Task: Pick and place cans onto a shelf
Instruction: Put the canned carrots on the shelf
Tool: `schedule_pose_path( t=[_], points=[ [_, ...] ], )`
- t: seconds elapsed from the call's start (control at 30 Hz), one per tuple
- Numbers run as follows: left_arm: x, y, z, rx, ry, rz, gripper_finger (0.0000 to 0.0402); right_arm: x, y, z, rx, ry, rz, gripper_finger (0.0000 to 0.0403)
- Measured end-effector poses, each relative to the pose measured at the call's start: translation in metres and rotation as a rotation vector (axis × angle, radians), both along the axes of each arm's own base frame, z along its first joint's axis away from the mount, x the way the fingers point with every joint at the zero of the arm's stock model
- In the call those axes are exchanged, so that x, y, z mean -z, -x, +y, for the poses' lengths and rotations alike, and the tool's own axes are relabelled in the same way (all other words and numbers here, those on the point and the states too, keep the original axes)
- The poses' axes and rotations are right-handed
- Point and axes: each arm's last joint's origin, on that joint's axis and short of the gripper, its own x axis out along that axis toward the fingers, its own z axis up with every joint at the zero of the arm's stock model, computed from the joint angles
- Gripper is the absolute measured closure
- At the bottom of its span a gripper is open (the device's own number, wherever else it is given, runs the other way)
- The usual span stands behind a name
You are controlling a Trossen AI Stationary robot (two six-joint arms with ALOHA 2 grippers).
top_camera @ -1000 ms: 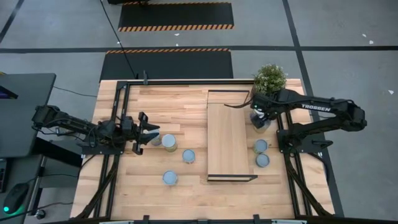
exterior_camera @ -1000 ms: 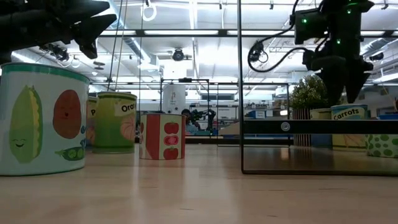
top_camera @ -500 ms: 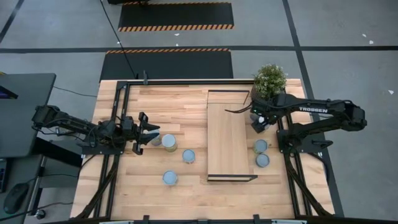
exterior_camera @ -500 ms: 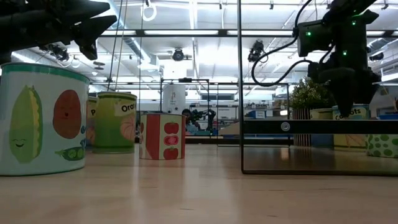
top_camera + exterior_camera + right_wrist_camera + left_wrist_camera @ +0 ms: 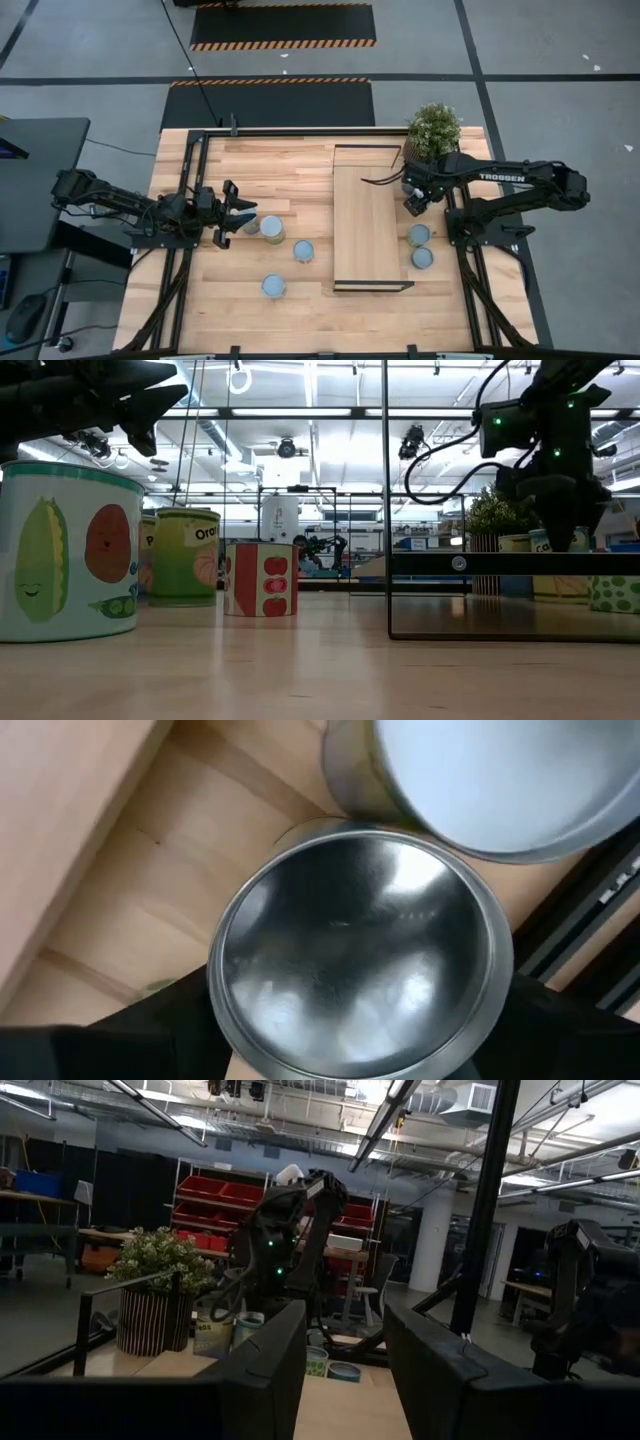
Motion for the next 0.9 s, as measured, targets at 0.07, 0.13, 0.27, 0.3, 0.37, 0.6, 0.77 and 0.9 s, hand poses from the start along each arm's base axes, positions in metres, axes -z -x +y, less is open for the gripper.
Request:
schedule_pose_path(
  t=[0.07, 0.13, 0.27, 0.3, 0.37, 0.6, 0.77, 0.9],
  points=[
    [0.0, 0.0, 0.0, 0.0, 0.0, 0.0, 0.026, -0.006, -0.001, 0.0, -0.001, -0.012, -0.007, 0.0083],
    [0.0, 0.0, 0.0, 0.0, 0.0, 0.0, 0.026, -0.013, -0.003, 0.001, -0.005, -0.027, -0.015, 0.0083],
    [0.0, 0.0, 0.0, 0.0, -0.001, 0.005, 0.026, -0.032, -0.007, 0.004, -0.023, -0.028, -0.036, 0.0083],
    [0.001, 0.0, 0.0, 0.0, -0.002, 0.009, 0.026, -0.036, -0.009, 0.006, -0.027, -0.029, -0.046, 0.0083],
    [0.001, 0.0, 0.0, 0.0, -0.003, 0.016, 0.026, -0.046, -0.013, 0.011, -0.048, -0.028, -0.076, 0.0083],
    [0.002, -0.001, 0.0, 0.001, -0.001, 0.022, 0.026, -0.081, -0.031, 0.023, -0.096, 0.038, -0.242, 0.0083],
    [0.002, -0.001, 0.0, 0.009, 0.027, 0.02, 0.026, -0.089, -0.053, 0.031, -0.143, 0.046, -0.238, 0.0083],
    [0.002, -0.001, 0.0, 0.011, 0.034, 0.019, 0.026, -0.091, -0.086, 0.035, -0.223, 0.055, -0.203, 0.0083]
  ],
)
